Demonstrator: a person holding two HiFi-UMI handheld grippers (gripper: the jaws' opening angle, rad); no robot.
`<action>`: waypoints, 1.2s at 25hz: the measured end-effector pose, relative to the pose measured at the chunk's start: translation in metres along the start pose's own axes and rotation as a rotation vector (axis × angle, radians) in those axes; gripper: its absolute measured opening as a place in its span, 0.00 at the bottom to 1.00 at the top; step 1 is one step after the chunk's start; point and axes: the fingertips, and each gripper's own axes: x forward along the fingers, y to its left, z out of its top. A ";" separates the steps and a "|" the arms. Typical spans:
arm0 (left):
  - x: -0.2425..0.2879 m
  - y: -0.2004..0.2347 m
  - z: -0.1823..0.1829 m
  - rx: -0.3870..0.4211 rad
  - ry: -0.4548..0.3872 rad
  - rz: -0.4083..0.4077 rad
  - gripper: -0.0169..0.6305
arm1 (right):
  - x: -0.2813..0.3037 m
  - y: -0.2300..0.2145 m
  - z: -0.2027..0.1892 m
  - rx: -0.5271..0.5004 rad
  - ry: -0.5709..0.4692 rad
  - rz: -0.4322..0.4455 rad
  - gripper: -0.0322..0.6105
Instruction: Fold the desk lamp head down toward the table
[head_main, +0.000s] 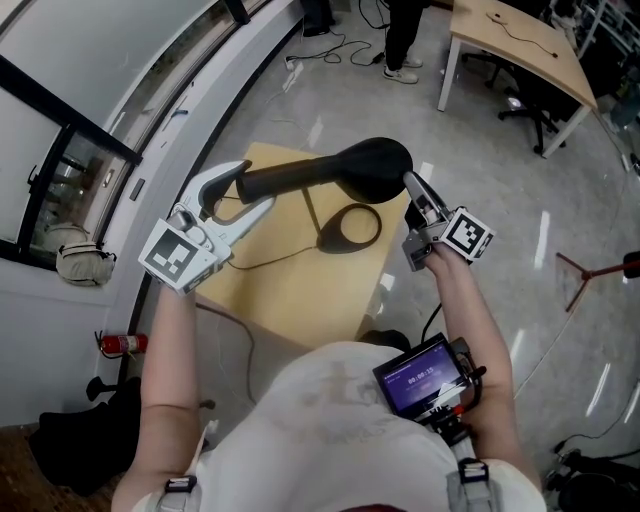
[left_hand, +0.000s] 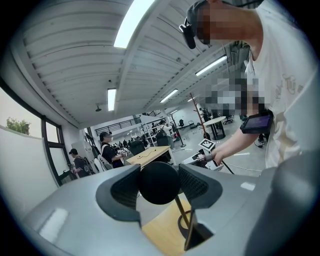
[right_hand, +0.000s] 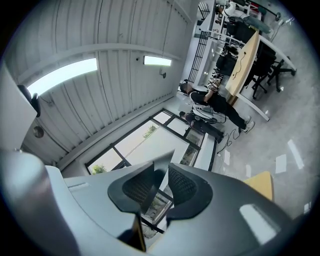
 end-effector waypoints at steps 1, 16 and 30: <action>0.000 0.000 0.001 0.002 0.001 -0.002 0.39 | -0.001 -0.002 -0.001 0.009 -0.001 -0.005 0.21; 0.007 0.001 0.011 0.018 0.016 -0.028 0.39 | 0.001 -0.012 -0.027 0.068 0.016 -0.002 0.21; 0.016 0.004 0.026 0.023 0.012 -0.044 0.40 | -0.004 -0.029 -0.045 0.195 0.022 -0.062 0.22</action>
